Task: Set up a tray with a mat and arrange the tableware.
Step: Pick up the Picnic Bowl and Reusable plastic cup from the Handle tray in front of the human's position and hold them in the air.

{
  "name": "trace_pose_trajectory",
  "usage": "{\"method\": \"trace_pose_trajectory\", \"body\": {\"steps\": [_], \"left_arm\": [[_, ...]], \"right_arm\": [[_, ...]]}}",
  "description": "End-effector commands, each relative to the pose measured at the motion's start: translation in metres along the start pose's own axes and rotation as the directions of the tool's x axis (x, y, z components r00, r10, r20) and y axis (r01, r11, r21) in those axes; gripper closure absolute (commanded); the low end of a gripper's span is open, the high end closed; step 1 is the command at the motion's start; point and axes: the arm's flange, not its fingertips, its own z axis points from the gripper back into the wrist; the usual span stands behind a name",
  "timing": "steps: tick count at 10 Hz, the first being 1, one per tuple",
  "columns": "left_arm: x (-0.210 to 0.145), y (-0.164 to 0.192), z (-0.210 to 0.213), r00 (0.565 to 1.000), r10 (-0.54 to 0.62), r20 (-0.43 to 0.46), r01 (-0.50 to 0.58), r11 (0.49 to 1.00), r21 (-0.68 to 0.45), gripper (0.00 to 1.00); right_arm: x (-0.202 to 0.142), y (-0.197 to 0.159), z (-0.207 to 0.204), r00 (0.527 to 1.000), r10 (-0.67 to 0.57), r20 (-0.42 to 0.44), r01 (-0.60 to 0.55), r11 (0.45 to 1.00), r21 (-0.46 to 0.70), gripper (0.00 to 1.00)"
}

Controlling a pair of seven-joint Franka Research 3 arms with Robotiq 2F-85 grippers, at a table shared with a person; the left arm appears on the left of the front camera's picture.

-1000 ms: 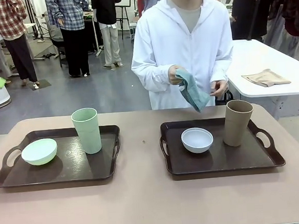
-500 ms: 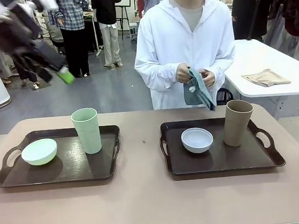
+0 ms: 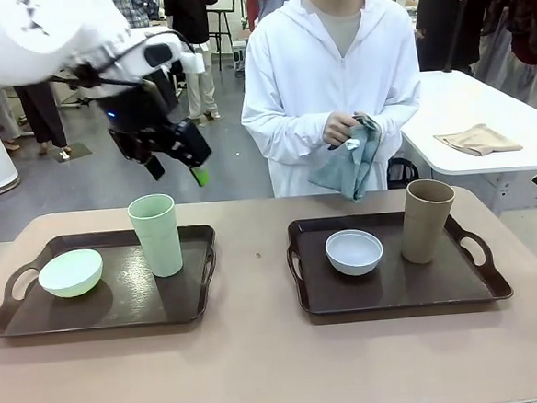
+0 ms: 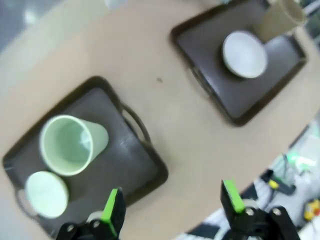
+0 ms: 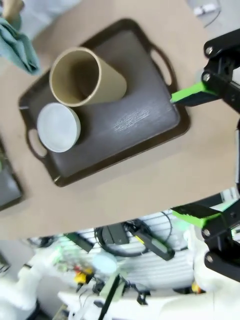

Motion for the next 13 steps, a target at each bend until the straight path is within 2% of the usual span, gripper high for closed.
{"method": "trace_pose_trajectory", "body": {"steps": [1,2,3,7,8,9,11,13], "left_arm": [[0.024,-0.004,-0.010,0.994,0.110,0.018,-0.110,0.994,0.023,0.00],[0.016,0.007,-0.008,0.991,0.130,0.015,-0.129,0.991,-0.015,0.00],[0.011,-0.002,-0.012,0.999,0.052,0.002,-0.052,0.999,0.007,0.00],[0.017,-0.002,-0.016,0.997,0.076,0.000,-0.076,0.997,-0.005,0.00],[0.028,-0.014,-0.028,0.995,0.099,0.030,-0.098,0.995,-0.023,0.00],[0.042,-0.028,-0.036,0.994,0.096,0.054,-0.094,0.995,-0.030,0.00],[0.068,-0.048,-0.048,0.993,0.096,0.068,-0.095,0.995,-0.022,0.00],[0.088,-0.064,-0.067,0.983,0.174,0.054,-0.172,0.985,-0.033,0.00]], "right_arm": [[-0.006,-0.009,0.002,0.998,-0.025,0.054,0.025,1.000,-0.007,0.00],[0.000,0.000,0.000,1.000,0.000,0.000,0.000,1.000,0.000,0.00],[0.000,0.000,0.000,1.000,0.000,0.000,0.000,1.000,0.000,0.00],[0.001,-0.002,-0.002,1.000,-0.016,0.001,0.016,1.000,-0.002,0.00],[0.002,-0.022,-0.004,0.982,0.189,0.032,-0.185,0.978,-0.095,0.00],[-0.001,-0.043,-0.010,0.965,0.262,0.014,-0.256,0.952,-0.170,0.00],[-0.013,-0.077,-0.025,0.941,0.339,0.016,-0.329,0.924,-0.197,0.00],[-0.013,-0.097,-0.042,0.915,0.404,-0.002,-0.397,0.897,-0.195,0.00]]}}
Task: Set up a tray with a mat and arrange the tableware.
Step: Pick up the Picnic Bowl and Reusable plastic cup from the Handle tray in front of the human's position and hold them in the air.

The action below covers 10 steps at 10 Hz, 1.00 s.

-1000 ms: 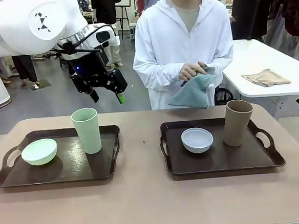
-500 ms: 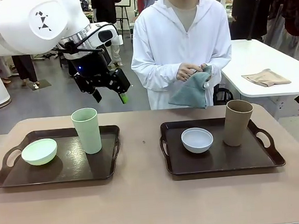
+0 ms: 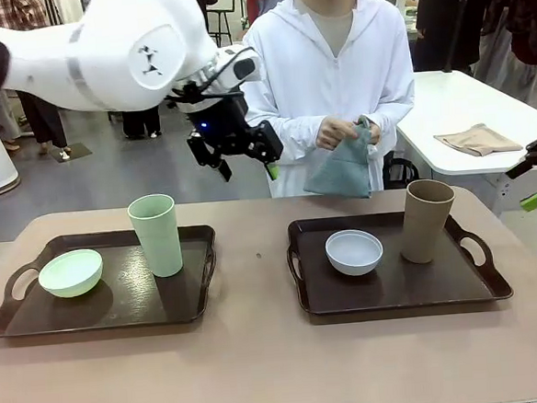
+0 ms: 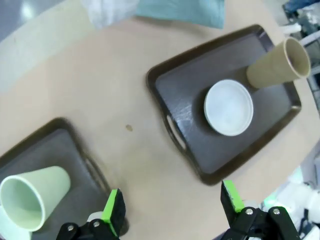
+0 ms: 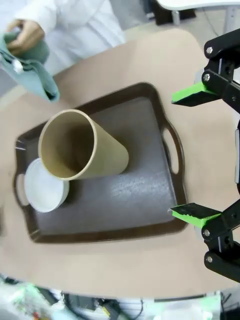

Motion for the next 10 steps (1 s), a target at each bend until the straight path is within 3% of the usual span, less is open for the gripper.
{"method": "trace_pose_trajectory", "body": {"steps": [1,5,6,7,10], "left_arm": [[0.026,-0.024,-0.023,0.994,0.113,-0.012,-0.112,0.993,0.048,0.00],[0.045,-0.061,-0.074,0.990,0.136,-0.026,-0.132,0.983,0.127,0.00],[0.041,-0.061,-0.074,0.994,0.102,-0.047,-0.096,0.989,0.116,0.00],[0.031,-0.047,-0.068,0.994,0.111,-0.018,-0.109,0.990,0.090,0.00],[0.031,-0.047,-0.068,0.994,0.111,-0.018,-0.109,0.990,0.090,0.00]], "right_arm": [[0.002,-0.024,-0.019,0.993,0.111,0.037,-0.112,0.994,0.020,0.00],[0.005,-0.040,-0.056,0.989,0.102,0.104,-0.117,0.981,0.152,0.00],[0.003,-0.040,-0.053,0.992,0.055,0.113,-0.072,0.986,0.149,0.00],[0.012,-0.030,-0.058,0.990,0.118,0.078,-0.128,0.982,0.141,0.00],[0.012,-0.030,-0.058,0.990,0.118,0.078,-0.128,0.982,0.141,0.00]]}}
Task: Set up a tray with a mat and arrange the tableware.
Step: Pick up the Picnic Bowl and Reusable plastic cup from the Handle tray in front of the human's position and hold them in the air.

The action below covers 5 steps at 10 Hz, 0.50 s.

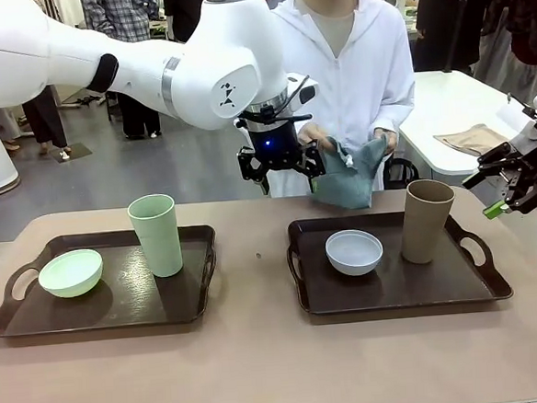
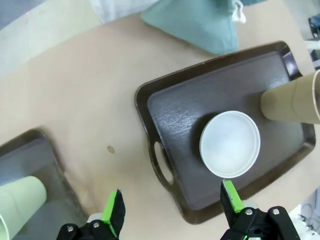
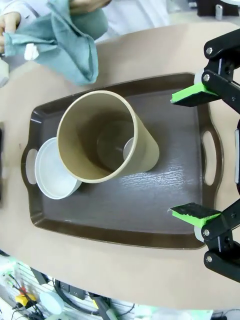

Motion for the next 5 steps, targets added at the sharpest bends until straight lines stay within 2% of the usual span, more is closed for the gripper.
{"method": "trace_pose_trajectory", "body": {"steps": [1,2,4,5], "left_arm": [[-0.007,0.003,0.004,1.000,0.000,0.006,0.000,1.000,-0.006,0.00],[0.000,0.000,0.000,1.000,0.000,0.000,0.000,1.000,0.000,0.00],[0.003,-0.008,-0.016,0.994,0.105,-0.034,-0.105,0.994,0.012,0.00],[-0.001,-0.010,-0.019,0.991,0.122,-0.054,-0.122,0.993,0.001,0.00]], "right_arm": [[0.002,0.002,-0.001,1.000,0.007,-0.006,-0.007,1.000,-0.011,0.00],[0.000,0.000,0.000,1.000,0.000,0.000,0.000,1.000,0.000,0.00],[-0.028,-0.020,-0.013,0.977,-0.115,0.179,0.104,0.992,0.066,0.00],[-0.040,-0.026,-0.018,0.964,-0.145,0.224,0.130,0.988,0.080,0.00]]}}
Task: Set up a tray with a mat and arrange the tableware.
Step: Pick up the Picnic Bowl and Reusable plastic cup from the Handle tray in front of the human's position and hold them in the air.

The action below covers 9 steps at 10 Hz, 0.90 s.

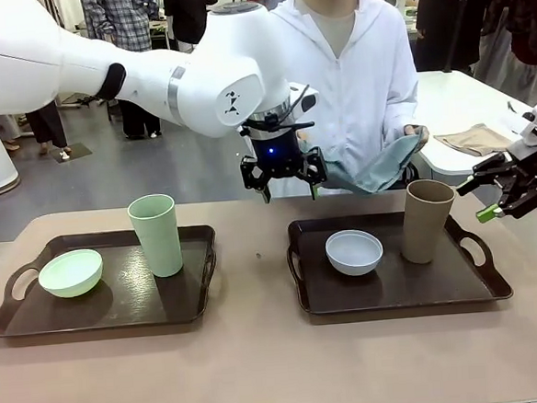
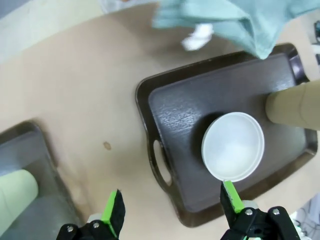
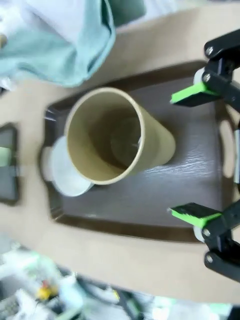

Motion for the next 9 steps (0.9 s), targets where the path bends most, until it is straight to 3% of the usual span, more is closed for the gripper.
{"method": "trace_pose_trajectory", "body": {"steps": [1,4,9], "left_arm": [[-0.006,-0.013,-0.008,0.997,0.061,-0.037,-0.061,0.998,-0.017,0.00],[-0.009,-0.021,-0.031,0.996,0.049,-0.078,-0.052,0.998,-0.034,0.00],[-0.003,-0.031,-0.060,0.987,0.106,-0.119,-0.108,0.994,-0.011,0.00]], "right_arm": [[-0.024,-0.024,0.003,0.993,-0.052,0.103,0.051,0.999,0.012,0.00],[-0.047,-0.038,-0.002,0.989,-0.026,0.145,0.027,1.000,-0.003,0.00],[-0.040,-0.039,-0.048,0.984,0.129,0.125,-0.129,0.992,-0.005,0.00]]}}
